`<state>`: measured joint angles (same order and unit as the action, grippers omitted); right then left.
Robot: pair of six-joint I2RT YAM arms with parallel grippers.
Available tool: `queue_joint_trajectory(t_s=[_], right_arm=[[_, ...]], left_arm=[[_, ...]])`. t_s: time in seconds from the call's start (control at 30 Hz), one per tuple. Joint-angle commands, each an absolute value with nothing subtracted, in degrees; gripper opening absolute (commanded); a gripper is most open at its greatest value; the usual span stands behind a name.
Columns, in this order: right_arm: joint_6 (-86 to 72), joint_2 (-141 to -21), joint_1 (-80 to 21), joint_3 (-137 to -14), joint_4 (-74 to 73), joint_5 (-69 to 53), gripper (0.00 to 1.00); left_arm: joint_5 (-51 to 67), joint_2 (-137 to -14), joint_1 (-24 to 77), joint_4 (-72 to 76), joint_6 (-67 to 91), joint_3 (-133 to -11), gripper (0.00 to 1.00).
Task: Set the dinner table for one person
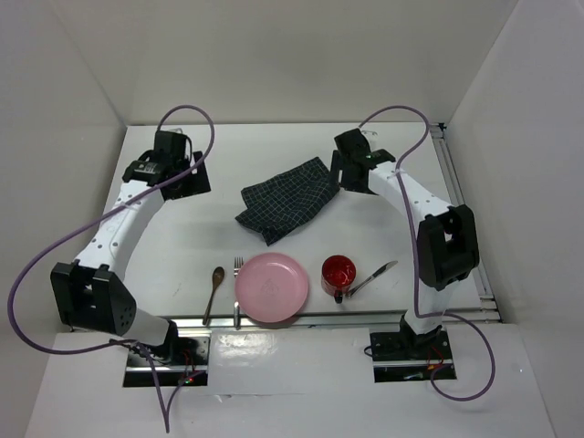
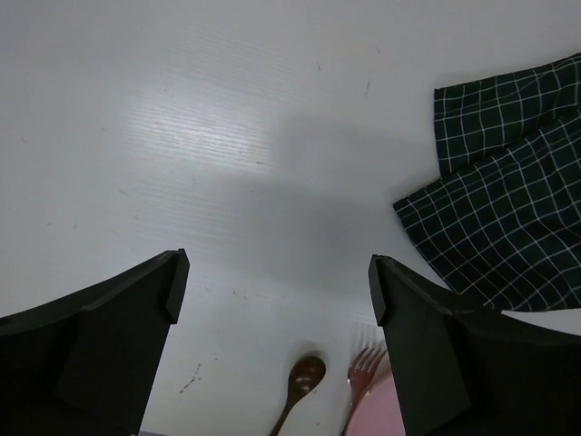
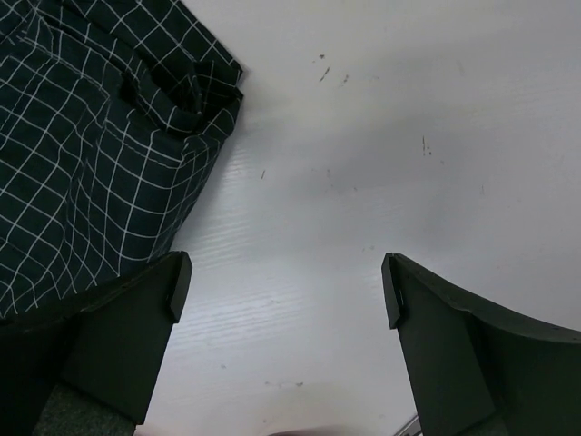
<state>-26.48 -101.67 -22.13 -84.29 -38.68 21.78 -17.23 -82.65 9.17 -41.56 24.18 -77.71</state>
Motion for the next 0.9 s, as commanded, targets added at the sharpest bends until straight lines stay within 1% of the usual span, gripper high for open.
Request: queue_joint_trajectory(t_s=[0.0,0.03,0.07,0.13,0.17,0.23,0.3,0.37,0.4,0.43,0.47,0.5,0.53,0.57,0.6,0.67,0.77,0.87], right_arm=[[-25.0,-100.9,-23.6,-85.5,-37.9,21.6,0.99],[-24.1,-100.9,-24.2,-87.0,-37.9,21.6,0.99],[-22.8,-101.6,-24.7,-87.6,-37.9,21.6,0.99],[-21.2,-102.2,-26.7,-90.1,-38.4,21.6,0.99],[-19.9,-102.8,-27.8,-90.7,-38.4,21.6,0.99],[-14.6,-103.4,-33.1,-91.9,-37.0,23.3,0.99],[-11.4,-105.1,-37.6,-94.9,-37.0,30.0,0.99],[-8.3,-107.5,-43.5,-96.8,-34.5,32.1,0.99],[-6.2,-107.5,-45.3,-96.9,-32.7,31.3,0.99],[-1.6,-108.1,-47.1,-96.1,-27.6,30.8,0.96],[-0.8,-108.8,-49.9,-95.4,-25.9,30.0,0.94],[-4.0,-109.6,-50.7,-96.9,-26.4,27.4,0.94],[-5.4,-112.3,-50.7,-99.3,-30.5,24.3,0.94],[-6.1,-113.6,-50.7,-103.5,-32.2,20.3,0.93],[-6.2,-114.8,-50.7,-104.4,-33.0,14.4,0.93],[-3.3,-116.6,-52.5,-103.2,-30.2,13.4,0.91],[-1.1,-120.0,-53.8,-103.2,-27.9,13.4,0.88],[0.9,-124.6,-54.8,-106.9,-27.9,13.3,0.87]], left_arm=[[-5.4,-83.5,6.9,-42.3,27.6,-80.5,1.00],[-3.7,-83.5,6.9,-41.5,27.6,-80.5,1.00],[1.7,-82.8,6.9,-40.8,25.3,-81.0,1.00],[6.0,-81.7,6.9,-39.8,23.1,-80.5,1.00],[6.0,-79.9,6.9,-38.8,23.1,-79.9,1.00],[5.9,-77.6,6.9,-36.2,23.7,-76.0,1.00],[2.4,-76.0,5.7,-36.0,26.4,-74.4,0.99],[1.0,-76.5,4.3,-38.4,27.9,-75.1,0.94],[0.3,-77.2,3.4,-40.0,28.6,-75.9,0.91],[-1.6,-79.3,1.9,-43.9,30.6,-76.7,0.90],[-3.0,-80.4,0.8,-46.2,32.2,-78.5,0.86],[-5.3,-81.2,-1.5,-48.2,35.4,-79.1,0.75],[-6.2,-81.7,-2.6,-51.5,36.9,-79.1,0.73],[-6.2,-81.7,-3.9,-52.4,38.0,-79.1,0.73],[-6.2,-81.7,-5.2,-52.4,38.8,-78.6,0.73],[-4.8,-78.9,-8.3,-52.4,40.8,-76.4,0.73],[-2.1,-75.3,-10.3,-50.5,41.4,-73.6,0.73],[-0.4,-72.9,-11.7,-48.3,41.4,-72.9,0.74]])
